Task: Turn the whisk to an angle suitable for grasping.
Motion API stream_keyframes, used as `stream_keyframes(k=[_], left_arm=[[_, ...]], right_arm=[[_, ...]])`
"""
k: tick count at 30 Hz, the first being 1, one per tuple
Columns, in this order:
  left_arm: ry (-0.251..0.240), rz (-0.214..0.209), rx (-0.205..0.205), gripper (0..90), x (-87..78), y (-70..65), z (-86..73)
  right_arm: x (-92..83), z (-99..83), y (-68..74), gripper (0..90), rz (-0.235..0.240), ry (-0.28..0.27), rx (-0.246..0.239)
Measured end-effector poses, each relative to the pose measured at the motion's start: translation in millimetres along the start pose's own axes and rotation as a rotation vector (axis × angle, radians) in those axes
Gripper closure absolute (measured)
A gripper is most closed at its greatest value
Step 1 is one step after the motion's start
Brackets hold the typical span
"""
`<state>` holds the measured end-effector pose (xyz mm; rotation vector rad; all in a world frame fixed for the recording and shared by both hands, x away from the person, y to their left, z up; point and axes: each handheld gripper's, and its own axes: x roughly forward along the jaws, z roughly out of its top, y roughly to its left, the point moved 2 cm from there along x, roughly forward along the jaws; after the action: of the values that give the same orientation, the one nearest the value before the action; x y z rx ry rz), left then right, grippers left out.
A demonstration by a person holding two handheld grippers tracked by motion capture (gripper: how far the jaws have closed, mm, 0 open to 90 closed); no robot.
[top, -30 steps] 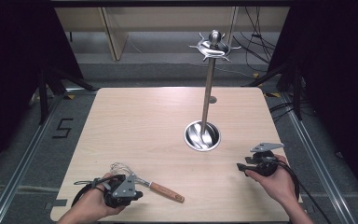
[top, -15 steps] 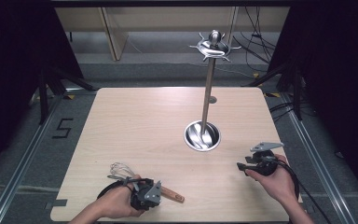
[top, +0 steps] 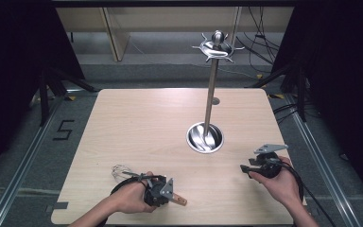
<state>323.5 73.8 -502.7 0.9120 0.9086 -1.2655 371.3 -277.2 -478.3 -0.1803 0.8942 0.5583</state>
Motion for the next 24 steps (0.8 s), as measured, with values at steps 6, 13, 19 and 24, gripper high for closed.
stream_keyframes(k=[6,13,19,24], left_arm=[[-0.001,0.009,-0.013,89.2,3.5,8.1,9.2],[-0.015,0.043,-0.056,89.2,5.7,22.0,21.1],[-0.019,0.08,-0.094,89.2,7.8,33.0,28.5],[-0.024,0.121,-0.143,89.2,10.1,39.5,33.3]], right_arm=[[-0.5,1.0,-2.2,53.0,-0.006,-0.006,-0.016],[-1.3,0.5,-2.1,52.9,-0.002,0.007,-0.003],[-1.0,0.4,-2.2,52.9,-0.002,0.009,-0.001],[-1.0,0.3,-2.6,52.9,-0.002,0.01,-0.002]])
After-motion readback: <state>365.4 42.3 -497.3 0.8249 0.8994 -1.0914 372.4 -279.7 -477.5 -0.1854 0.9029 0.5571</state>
